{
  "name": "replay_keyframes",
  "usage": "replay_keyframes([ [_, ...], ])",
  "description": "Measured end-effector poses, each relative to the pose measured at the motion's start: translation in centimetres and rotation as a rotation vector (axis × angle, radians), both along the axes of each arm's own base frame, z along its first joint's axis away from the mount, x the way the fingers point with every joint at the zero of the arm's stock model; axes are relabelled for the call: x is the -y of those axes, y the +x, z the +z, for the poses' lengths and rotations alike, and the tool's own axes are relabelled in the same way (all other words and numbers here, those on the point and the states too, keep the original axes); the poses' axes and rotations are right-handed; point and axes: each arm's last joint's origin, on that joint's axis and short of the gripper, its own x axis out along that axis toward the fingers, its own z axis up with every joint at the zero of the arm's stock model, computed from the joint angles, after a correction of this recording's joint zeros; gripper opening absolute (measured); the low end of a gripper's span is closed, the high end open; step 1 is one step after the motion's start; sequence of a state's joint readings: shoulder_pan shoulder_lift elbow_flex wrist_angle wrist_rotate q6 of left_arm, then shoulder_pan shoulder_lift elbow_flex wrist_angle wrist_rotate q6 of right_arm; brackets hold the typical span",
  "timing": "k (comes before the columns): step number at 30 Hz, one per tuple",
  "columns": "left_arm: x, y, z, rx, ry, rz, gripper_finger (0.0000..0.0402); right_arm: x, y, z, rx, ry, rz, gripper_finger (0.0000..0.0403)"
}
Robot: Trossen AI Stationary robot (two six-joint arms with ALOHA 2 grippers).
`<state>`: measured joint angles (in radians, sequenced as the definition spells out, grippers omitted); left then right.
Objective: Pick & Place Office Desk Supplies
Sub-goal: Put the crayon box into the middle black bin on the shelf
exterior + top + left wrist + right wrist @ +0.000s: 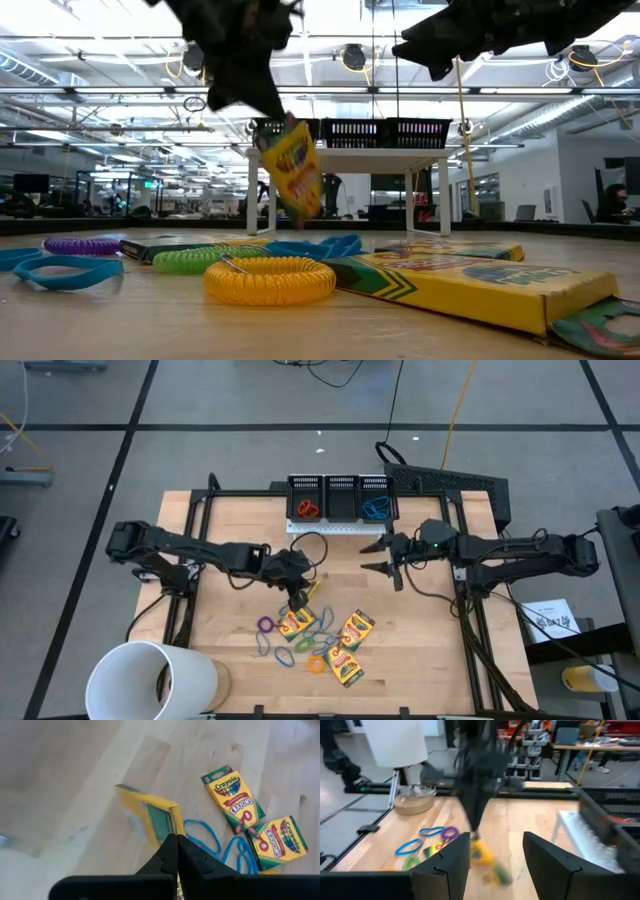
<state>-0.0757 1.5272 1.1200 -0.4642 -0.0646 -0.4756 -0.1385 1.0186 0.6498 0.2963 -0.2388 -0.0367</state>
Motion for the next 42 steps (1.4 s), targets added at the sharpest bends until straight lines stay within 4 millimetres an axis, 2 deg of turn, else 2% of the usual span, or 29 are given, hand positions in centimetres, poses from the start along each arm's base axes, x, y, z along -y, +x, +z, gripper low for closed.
replay_keyframes([
  [7, -0.1, 1.0, 4.3, 0.030, 0.079, -0.091, 0.0001, -0.7, 1.9, -1.5, -0.022, 0.015, 0.037, 0.0171],
  [12, 0.0, 1.2, 6.3, 0.035, 0.095, -0.125, 0.0001, -1.2, 3.3, -2.5, 0.002, -0.021, 0.068, 0.0171],
  [21, 0.0, 1.1, 7.0, 0.023, 0.094, -0.125, 0.0000, -1.1, 5.5, -3.7, -0.021, 0.015, 0.066, 0.0184],
  [27, 0.0, 1.1, 7.0, 0.025, 0.093, -0.125, 0.0000, -1.0, 8.0, -3.7, -0.031, 0.014, 0.066, 0.0211],
  [32, 0.0, 1.1, 7.0, 0.028, 0.093, -0.126, 0.0000, -0.9, 9.5, -3.6, -0.030, -0.023, 0.076, 0.0214],
  [37, 0.0, 1.1, 7.0, 0.026, 0.095, -0.129, 0.0000, -1.1, 10.2, -3.4, -0.035, -0.005, 0.173, 0.0211],
  [42, 0.0, 1.1, 7.0, 0.027, 0.098, -0.133, 0.0000, -1.2, 10.3, -3.0, -0.025, 0.003, 0.201, 0.0210],
])
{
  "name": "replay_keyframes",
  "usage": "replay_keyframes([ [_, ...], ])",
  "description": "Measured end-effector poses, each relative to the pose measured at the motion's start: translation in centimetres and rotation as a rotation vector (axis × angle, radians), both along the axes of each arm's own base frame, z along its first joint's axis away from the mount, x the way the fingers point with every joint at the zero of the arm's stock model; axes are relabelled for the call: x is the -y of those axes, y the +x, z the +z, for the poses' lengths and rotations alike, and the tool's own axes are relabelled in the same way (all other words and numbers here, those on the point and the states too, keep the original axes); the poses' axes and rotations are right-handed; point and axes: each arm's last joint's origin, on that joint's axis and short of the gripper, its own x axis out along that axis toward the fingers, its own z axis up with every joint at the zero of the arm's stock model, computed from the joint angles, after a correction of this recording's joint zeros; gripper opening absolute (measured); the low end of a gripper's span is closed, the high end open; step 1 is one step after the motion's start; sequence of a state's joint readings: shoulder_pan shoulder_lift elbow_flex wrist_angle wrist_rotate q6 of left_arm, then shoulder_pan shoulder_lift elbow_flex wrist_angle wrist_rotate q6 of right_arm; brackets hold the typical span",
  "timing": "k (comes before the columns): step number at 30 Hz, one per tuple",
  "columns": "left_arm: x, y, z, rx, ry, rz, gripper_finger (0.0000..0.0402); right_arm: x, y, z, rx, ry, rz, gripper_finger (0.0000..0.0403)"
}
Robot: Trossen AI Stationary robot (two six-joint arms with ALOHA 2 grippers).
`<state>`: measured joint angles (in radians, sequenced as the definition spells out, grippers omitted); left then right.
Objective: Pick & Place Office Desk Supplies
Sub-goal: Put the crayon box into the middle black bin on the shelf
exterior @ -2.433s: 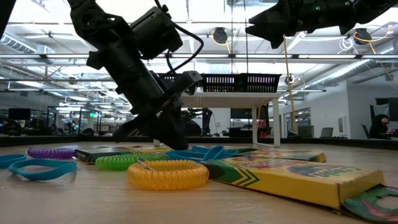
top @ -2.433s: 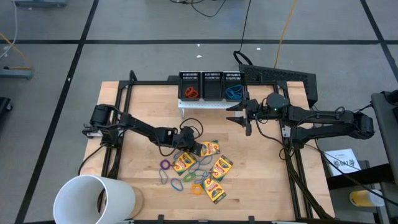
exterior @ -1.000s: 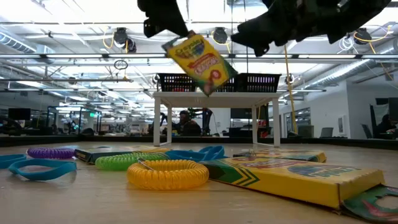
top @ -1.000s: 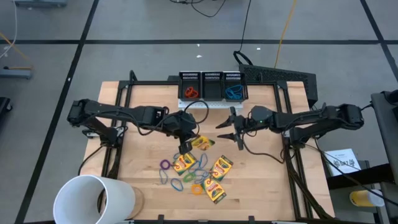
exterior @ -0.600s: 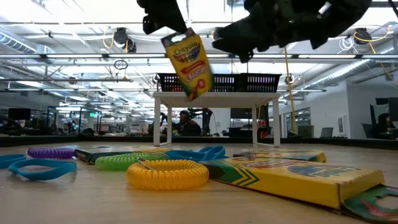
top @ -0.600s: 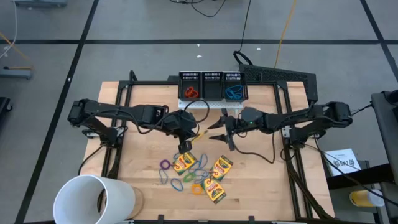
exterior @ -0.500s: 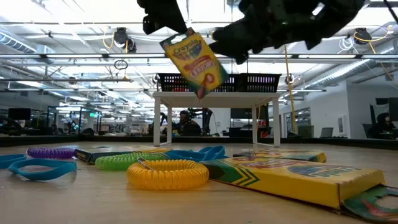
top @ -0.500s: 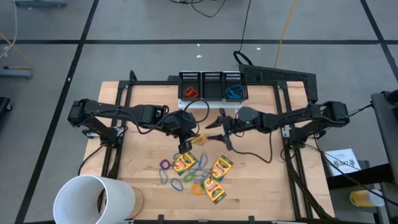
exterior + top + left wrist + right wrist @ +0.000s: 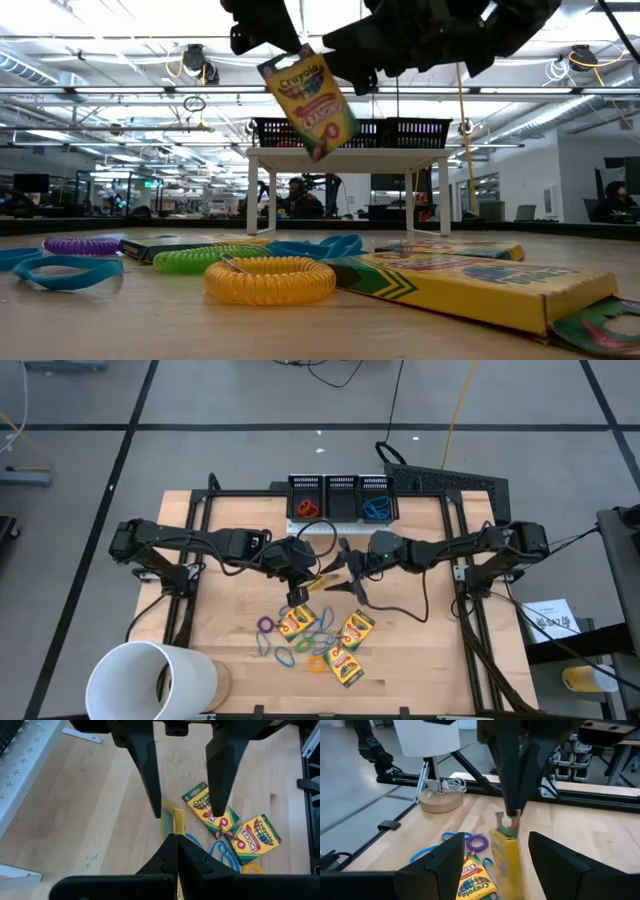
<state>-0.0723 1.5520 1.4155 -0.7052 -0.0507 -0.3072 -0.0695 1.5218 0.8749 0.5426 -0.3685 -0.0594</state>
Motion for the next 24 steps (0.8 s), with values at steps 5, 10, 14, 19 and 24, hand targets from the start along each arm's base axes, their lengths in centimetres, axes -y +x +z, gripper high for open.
replay_keyframes([
  [5, 0.01, 0.10, 0.09, 0.014, 0.005, -0.008, 0.0000, 0.02, -0.02, -0.14, -0.012, -0.006, 0.000, 0.0197],
  [10, 0.01, 0.13, 0.12, 0.019, 0.005, -0.009, 0.0000, 0.02, -0.04, -0.23, -0.019, -0.014, 0.000, 0.0164],
  [14, 0.01, 0.18, 0.16, 0.025, 0.005, -0.009, 0.0000, 0.03, -0.04, -0.24, -0.017, -0.024, 0.000, 0.0128],
  [19, 0.03, 0.39, 0.37, 0.056, 0.004, -0.010, 0.0000, 0.03, -0.04, -0.24, -0.009, -0.050, 0.005, 0.0082],
  [24, 0.03, 0.37, 0.35, 0.052, 0.006, -0.011, 0.0000, 0.03, -0.03, -0.24, -0.006, -0.057, 0.006, 0.0040],
])
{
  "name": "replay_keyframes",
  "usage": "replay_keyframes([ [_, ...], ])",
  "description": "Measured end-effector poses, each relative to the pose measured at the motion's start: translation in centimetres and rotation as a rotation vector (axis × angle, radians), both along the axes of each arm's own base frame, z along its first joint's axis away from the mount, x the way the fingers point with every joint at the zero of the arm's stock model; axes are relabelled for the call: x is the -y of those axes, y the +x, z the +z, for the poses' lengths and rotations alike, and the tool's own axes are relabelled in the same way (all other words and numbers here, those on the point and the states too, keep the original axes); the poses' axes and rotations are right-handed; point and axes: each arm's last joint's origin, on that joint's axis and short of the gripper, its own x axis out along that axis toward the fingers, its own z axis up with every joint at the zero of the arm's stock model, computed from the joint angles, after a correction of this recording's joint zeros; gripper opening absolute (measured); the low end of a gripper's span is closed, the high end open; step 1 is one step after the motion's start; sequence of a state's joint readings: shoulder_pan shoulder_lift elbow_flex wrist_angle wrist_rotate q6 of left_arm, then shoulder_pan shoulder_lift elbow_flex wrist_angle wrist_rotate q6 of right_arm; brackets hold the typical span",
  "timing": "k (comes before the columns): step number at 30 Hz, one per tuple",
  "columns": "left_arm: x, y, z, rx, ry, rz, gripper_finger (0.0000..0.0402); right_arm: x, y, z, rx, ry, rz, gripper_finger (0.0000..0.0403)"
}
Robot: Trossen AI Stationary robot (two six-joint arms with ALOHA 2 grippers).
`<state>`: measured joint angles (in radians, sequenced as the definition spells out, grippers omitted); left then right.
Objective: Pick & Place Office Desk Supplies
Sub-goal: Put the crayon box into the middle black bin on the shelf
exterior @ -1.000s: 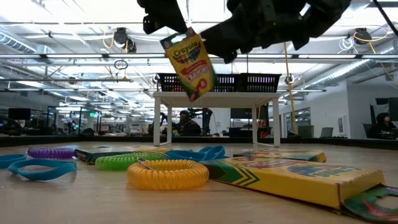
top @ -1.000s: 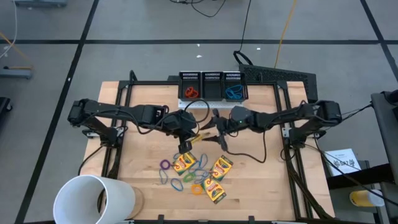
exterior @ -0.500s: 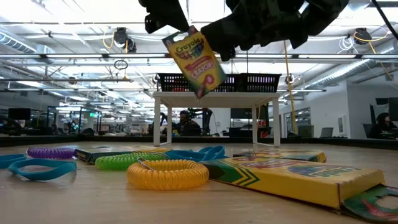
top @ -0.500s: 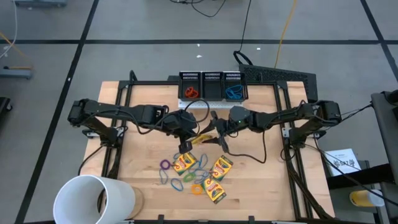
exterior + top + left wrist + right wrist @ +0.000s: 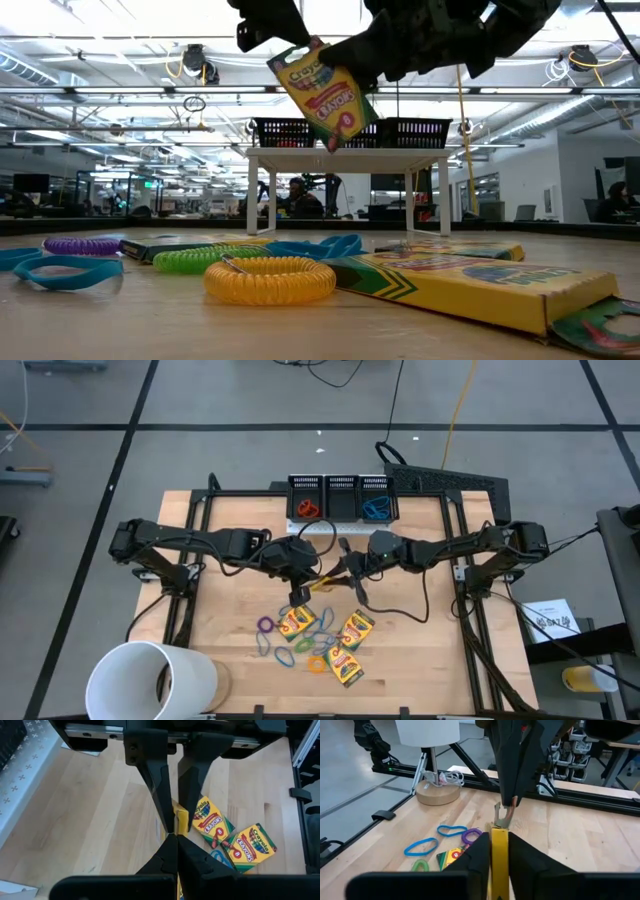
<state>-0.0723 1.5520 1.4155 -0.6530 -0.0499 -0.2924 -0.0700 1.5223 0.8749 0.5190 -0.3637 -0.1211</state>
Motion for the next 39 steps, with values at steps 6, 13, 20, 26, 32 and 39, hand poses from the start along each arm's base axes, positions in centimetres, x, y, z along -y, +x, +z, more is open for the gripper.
replay_keyframes([
  [6, -0.2, 0.1, 0.1, 0.008, 0.001, 0.005, 0.0014, 0.0, 0.0, 0.0, 0.002, -0.007, 0.001, 0.0021],
  [13, -0.6, 0.2, 0.6, 0.057, 0.000, 0.019, 0.0013, 0.0, 0.0, -0.1, -0.011, -0.003, 0.002, 0.0032],
  [20, -1.1, -0.9, 2.6, 0.155, 0.048, 0.040, 0.0004, 0.1, -0.3, 0.2, -0.017, 0.007, -0.004, 0.0023],
  [26, -0.3, -2.7, 4.6, 0.225, 0.261, 0.144, 0.0011, 1.4, -1.1, 2.0, 0.047, 0.040, -0.053, 0.0028],
  [32, 0.3, -2.6, 3.6, 0.275, 0.320, 0.116, 0.0007, 3.8, -2.1, 4.0, 0.169, 0.043, -0.136, 0.0021],
  [39, 0.0, -2.5, 1.7, 0.248, 0.334, 0.124, 0.0016, 7.5, -3.2, 5.9, 0.329, 0.072, -0.250, 0.0023],
])
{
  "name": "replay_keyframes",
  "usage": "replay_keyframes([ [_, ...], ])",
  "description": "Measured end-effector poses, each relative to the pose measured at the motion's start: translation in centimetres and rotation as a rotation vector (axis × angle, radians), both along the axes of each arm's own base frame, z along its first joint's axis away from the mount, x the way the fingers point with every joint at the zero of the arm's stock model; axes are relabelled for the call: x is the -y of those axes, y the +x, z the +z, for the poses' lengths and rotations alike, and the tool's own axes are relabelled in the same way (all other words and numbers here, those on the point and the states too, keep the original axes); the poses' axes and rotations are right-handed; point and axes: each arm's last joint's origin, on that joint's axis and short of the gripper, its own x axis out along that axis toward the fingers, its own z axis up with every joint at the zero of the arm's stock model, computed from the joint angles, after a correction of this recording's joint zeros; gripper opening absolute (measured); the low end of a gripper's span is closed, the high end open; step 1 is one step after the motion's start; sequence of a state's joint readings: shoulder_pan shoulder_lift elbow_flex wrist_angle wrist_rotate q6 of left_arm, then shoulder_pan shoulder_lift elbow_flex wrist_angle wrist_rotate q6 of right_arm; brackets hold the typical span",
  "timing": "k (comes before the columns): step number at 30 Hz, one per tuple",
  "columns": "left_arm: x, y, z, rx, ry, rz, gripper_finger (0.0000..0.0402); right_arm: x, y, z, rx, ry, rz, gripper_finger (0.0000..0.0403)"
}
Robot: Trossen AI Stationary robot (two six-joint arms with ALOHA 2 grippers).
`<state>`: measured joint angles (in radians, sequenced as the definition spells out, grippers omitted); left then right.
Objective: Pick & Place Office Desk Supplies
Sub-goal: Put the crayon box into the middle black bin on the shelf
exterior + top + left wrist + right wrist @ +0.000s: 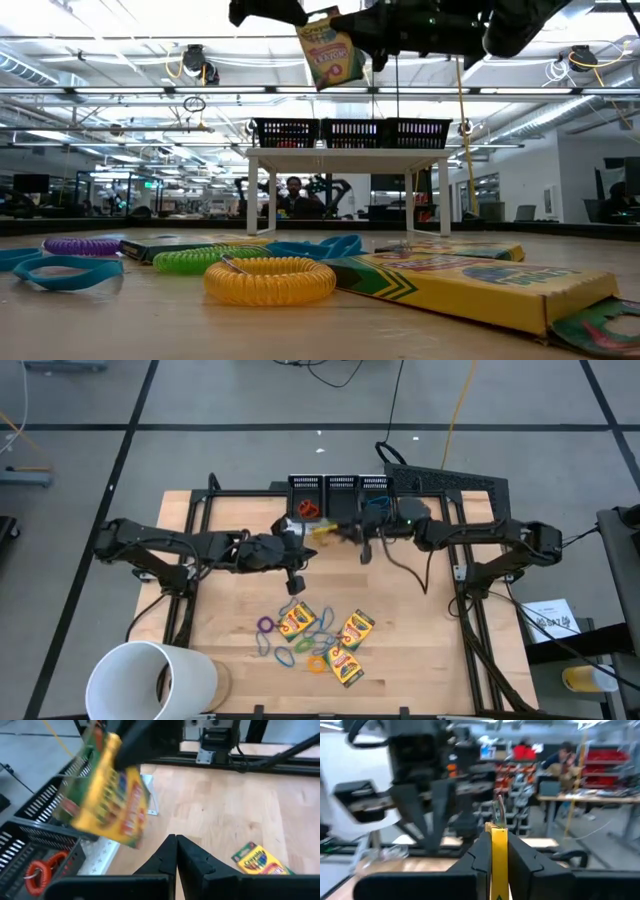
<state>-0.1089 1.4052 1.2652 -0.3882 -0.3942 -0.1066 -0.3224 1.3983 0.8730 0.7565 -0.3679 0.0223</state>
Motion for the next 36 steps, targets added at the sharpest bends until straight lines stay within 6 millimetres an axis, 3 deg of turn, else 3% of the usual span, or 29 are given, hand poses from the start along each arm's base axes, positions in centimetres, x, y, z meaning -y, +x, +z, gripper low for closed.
replay_keyframes([
  [7, 0.0, -0.2, 0.3, 0.024, 0.038, -0.011, 0.0011, 4.5, -1.8, 0.7, 0.082, 0.009, -0.149, 0.0026],
  [16, -0.9, -0.1, 0.5, 0.035, 0.043, 0.031, 0.0004, 8.7, -2.5, -1.5, 0.054, 0.074, -0.267, 0.0022],
  [23, -1.1, -0.1, 0.5, 0.042, 0.023, 0.046, 0.0021, 8.6, -2.9, -3.5, 0.047, 0.119, -0.266, 0.0021],
  [30, -1.0, -0.1, 0.4, 0.041, 0.023, 0.046, 0.0005, 7.7, -4.0, -5.3, 0.084, 0.164, -0.247, 0.0026],
  [36, -1.0, -0.1, 0.4, 0.042, 0.021, 0.047, 0.0021, 7.1, -3.9, -5.6, 0.077, 0.134, -0.236, 0.0023],
])
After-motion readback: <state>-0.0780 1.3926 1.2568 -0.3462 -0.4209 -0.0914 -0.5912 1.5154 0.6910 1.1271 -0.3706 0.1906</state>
